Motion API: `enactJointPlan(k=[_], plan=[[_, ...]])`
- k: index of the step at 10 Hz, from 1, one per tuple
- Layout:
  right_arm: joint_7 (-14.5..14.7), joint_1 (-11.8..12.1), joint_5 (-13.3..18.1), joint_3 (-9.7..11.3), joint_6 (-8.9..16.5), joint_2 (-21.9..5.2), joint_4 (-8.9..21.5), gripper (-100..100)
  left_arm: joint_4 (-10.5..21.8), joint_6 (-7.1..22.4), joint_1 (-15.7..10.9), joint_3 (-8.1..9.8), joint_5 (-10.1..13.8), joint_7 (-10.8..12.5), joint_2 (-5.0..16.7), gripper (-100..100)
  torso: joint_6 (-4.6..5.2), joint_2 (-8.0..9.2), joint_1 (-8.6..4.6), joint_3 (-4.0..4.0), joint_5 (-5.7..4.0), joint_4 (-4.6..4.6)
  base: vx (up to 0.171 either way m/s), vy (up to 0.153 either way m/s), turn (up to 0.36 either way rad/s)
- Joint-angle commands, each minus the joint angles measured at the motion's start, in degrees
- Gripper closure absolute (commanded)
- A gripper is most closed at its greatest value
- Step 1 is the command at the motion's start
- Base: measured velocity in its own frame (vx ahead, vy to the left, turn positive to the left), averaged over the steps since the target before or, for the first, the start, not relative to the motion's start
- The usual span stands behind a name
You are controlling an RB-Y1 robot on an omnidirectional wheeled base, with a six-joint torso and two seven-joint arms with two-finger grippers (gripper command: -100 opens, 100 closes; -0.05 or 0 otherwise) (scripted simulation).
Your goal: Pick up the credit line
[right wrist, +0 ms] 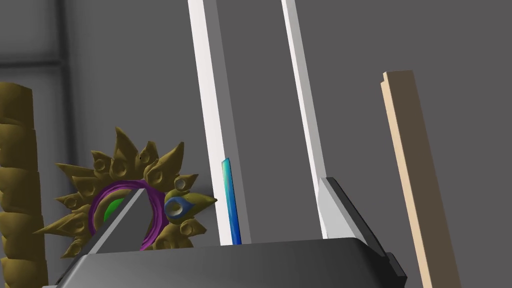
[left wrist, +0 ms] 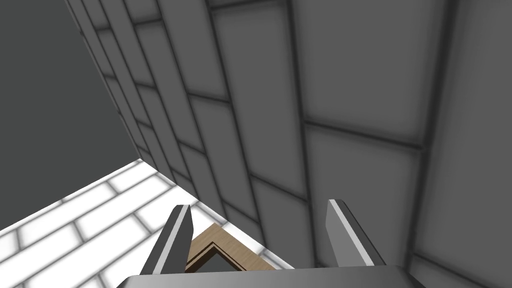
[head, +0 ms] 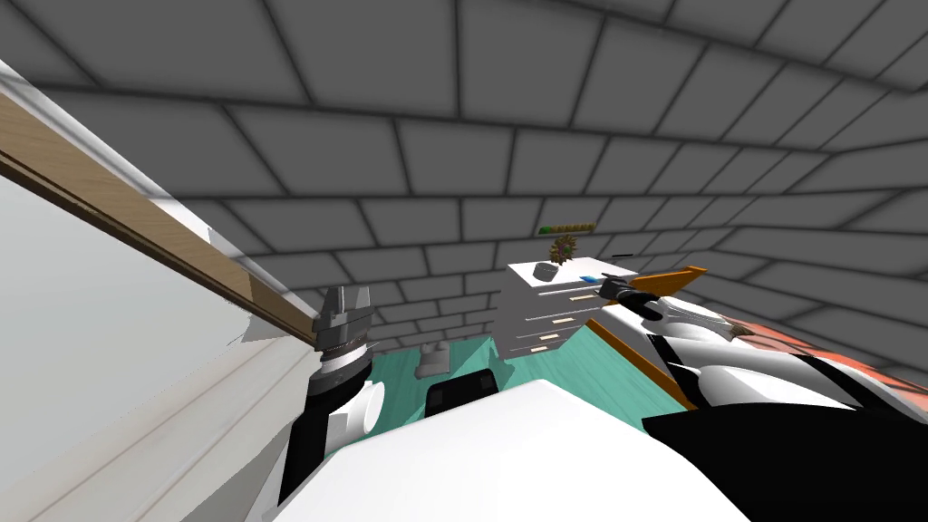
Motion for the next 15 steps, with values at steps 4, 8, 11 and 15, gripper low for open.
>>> enactJointPlan(k=[4,8,11,15], plan=[[6.68,-1.06,-3.67,-1.67,-4.22,-1.03,4.54,-100,0.00,0.00,0.00,0.00,0.00,0.00,0.00,0,0.02,0.01,0.02,0.01,0.01,0.01,0.069,0.021,-0.044],[6.65,-1.65,-3.51,-1.68,-4.39,-1.17,5.29,100,0.00,0.00,-0.01,0.00,0.00,0.00,0.00,0,0.00,0.26,-0.05,0.15,0.01,0.06,0.005,0.001,0.000],[6.73,-1.81,-3.61,-1.83,-4.39,-1.38,5.08,0,0.00,0.00,-0.01,0.00,0.00,0.00,0.00,0,0.00,0.13,-0.23,0.01,-0.19,-0.10,0.000,0.000,0.000],[-3.15,0.80,3.10,1.33,3.35,0.82,-3.61,100,0.01,0.01,-0.03,0.00,0.00,0.00,0.00,0,-0.02,0.60,-0.36,0.23,-0.37,-0.08,-0.119,-0.031,0.089]])
